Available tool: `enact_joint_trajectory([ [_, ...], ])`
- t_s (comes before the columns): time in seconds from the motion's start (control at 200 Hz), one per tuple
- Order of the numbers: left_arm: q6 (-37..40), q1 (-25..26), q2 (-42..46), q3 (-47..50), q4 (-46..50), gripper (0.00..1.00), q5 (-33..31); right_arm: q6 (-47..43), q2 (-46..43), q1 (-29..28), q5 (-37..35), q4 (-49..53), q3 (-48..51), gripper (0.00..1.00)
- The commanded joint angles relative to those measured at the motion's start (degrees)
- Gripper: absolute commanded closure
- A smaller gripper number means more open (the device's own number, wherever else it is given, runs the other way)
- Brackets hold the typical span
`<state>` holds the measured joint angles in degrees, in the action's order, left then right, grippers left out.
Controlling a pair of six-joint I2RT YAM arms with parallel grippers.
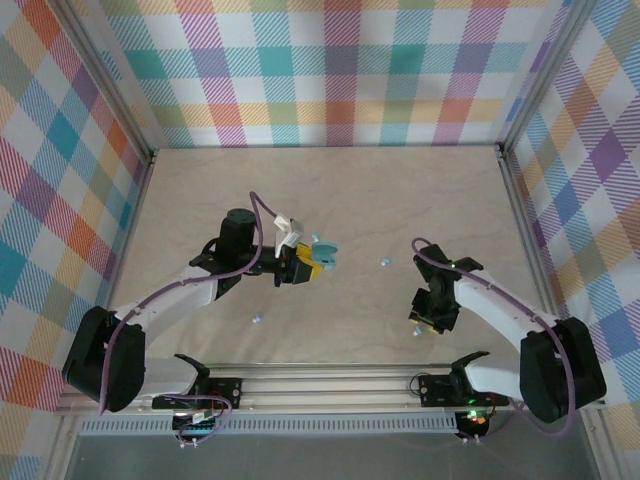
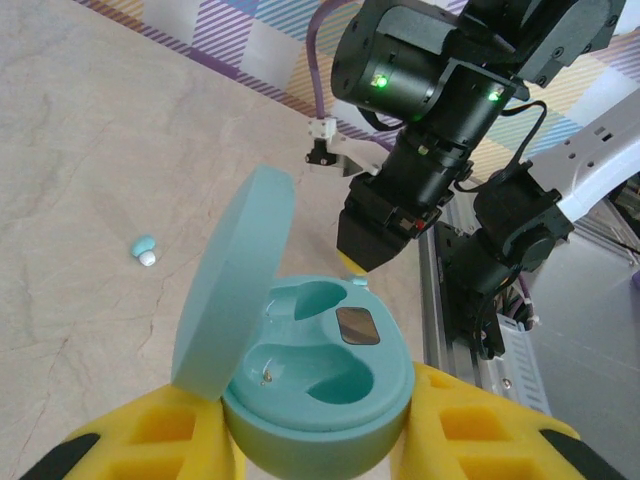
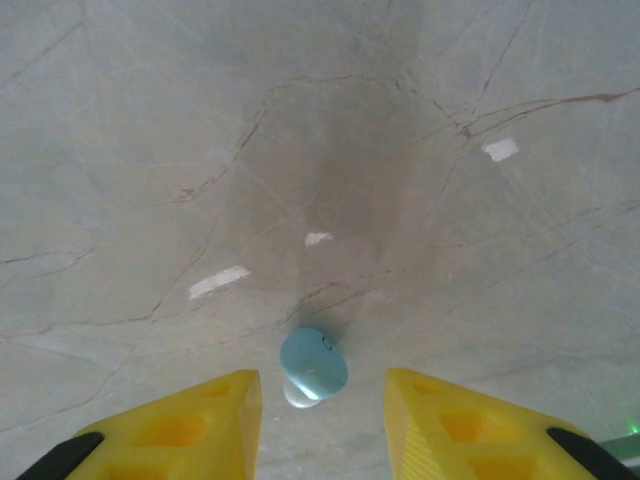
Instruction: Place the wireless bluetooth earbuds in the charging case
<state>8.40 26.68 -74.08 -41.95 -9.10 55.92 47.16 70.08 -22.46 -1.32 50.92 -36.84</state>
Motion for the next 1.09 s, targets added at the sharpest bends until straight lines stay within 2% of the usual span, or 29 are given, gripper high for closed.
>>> enact_joint_trajectory([
  [0.0, 0.91, -0.75, 0.61, -1.13, -0.13, 0.85, 1.48, -1.07, 1.3, 0.35, -0.51, -1.37, 1.44, 0.6],
  [0.315, 1.33, -0.75, 0.83, -1.29, 0.58, 0.85, 1.6, -1.8, 2.54, 0.38, 2.71, -6.24, 2.83, 0.64],
  [0.59, 1.44, -0.75, 0.95, -1.46, 1.02, 0.85, 1.58, -0.49, 2.07, 0.31, 5.79, -7.01, 4.05, 0.68],
  [0.925, 1.61, -0.75, 1.57, -1.28, 1.43, 0.85, 1.47, 0.21, 1.76, 0.31, 7.3, -6.69, 3.97, 0.68],
  [1.09, 1.79, -0.75, 1.66, -1.28, 1.7, 0.85, 1.47, 0.3, 2.07, 0.31, 7.21, -7.23, 4.23, 0.72],
])
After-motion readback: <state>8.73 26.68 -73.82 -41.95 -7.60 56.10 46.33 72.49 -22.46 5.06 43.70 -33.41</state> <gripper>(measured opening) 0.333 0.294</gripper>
